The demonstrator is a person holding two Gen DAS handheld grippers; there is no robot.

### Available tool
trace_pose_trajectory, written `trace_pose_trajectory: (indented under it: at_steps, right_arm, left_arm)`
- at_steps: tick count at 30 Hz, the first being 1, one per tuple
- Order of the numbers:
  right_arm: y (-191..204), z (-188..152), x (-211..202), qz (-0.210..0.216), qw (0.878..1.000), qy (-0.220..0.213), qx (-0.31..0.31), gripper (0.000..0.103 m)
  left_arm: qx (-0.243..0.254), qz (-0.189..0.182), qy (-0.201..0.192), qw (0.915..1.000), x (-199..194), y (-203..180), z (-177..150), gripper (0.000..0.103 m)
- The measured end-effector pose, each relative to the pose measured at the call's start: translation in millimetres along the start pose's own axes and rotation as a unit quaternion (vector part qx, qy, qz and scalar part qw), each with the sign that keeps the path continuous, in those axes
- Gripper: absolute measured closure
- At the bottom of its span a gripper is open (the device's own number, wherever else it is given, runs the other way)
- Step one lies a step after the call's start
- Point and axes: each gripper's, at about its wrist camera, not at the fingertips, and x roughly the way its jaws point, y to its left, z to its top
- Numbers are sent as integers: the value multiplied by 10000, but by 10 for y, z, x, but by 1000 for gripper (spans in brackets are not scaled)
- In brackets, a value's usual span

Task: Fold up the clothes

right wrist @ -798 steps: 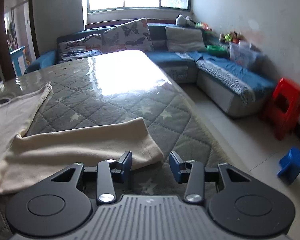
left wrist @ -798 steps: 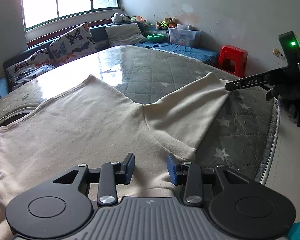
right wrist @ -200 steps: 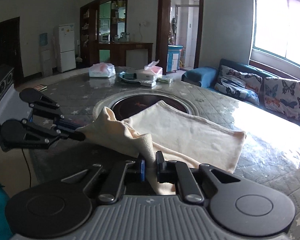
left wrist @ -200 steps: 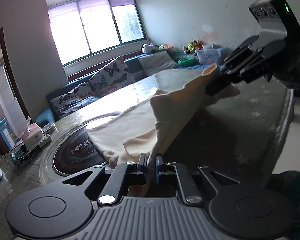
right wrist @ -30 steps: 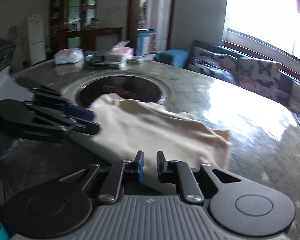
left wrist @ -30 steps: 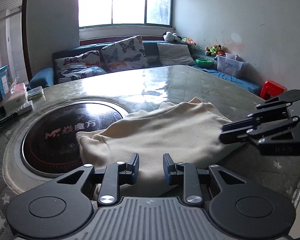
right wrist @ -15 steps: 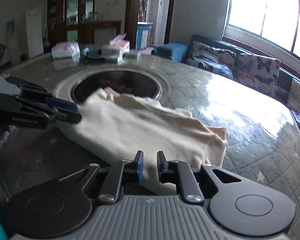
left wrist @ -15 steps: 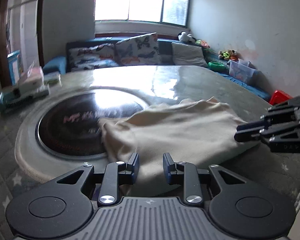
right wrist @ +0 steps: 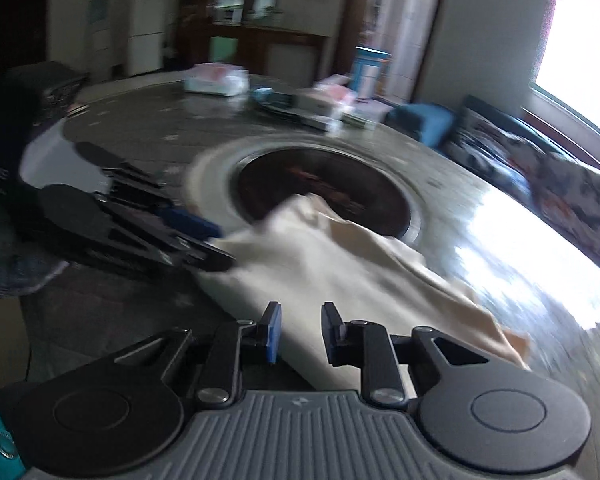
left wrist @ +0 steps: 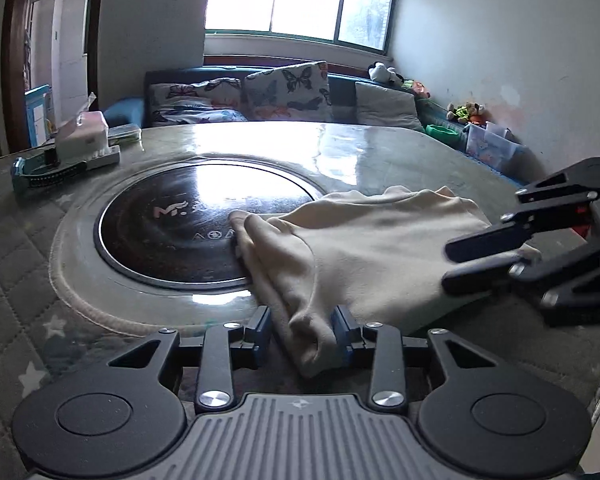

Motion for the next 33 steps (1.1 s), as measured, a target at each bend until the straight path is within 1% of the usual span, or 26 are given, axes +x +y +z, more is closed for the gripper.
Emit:
trace_pose_trajectory:
  at_steps: [2,3,5,6,7,8,9,10,12,13,16,17,18,19,20,21,25,29,33]
  right_arm:
    - [101,71,51,136,9997,-23,-225,81]
    - [148,104,74,198,9993,-33,-327,80]
    - [251,163,131,304,9980,-56,-551,78]
    - [302,193,164,358,9972,-62,-658,76]
    - [351,223,197,410,9962,-67,-765,69]
    - [395,240,231,422,9954,-70,-854,67]
    - [440,257,266,433,9945,-72,-947,67]
    - [518,272,329,428,9929,-84,-1103,67]
    - [620,282,414,415,9907,-64,-1297,67]
    - [662,279,460,392,9899,-35,-1364,66]
    - [751,275,590,276,9894,68,-1426,67]
    - [760,276,608,244,9897,79,-1405,70]
    - [734,283,590,255,9909,47,-1319,72]
    - [708,289,573,267,9920,15,-1233,77]
    - [682,296,555,278,9930,-18,-1147,85]
    - [656,303,538,290,9939,-50,-1061,87]
    - [552,330,468,335,9967,-179,-715,90]
    - [447,356,397,381,9981,-309,-370,91]
    - [336,370,294,438,9978,-474,-168,93]
  left_arm:
    - [-91,49,-106,9999,-82,55,51,65]
    - [-126,105,-165,9997,-127,90,78,67]
    - [-239,269,-236,9991,-195,187,131,67]
    - [-323,345,-251,9986,-220,243,158,67]
    - [-427,413,-253,9979,-241,298,181,67]
    - [-548,474,-246,9971,-258,350,202,65]
    - [-698,523,-224,9959,-268,404,221,61]
    - [-867,528,-198,9946,-272,453,234,60]
    - [-1169,416,-145,9922,-271,522,253,57]
    - [-1279,353,-111,9911,-261,540,262,56]
    - [-1510,204,-29,9883,-212,542,288,51]
    - [-1570,160,-15,9875,-194,537,299,48]
    - [-1637,108,6,9864,-171,534,314,47]
    - [-1707,49,27,9853,-146,534,327,47]
    - [-1802,-2,60,9836,-112,537,342,45]
    - [-1917,-47,103,9814,-70,542,358,43]
    - [-2376,-167,241,9709,98,584,397,42]
    - [-2838,-277,369,9578,232,645,414,42]
    - [-3152,-406,475,9470,322,665,434,41]
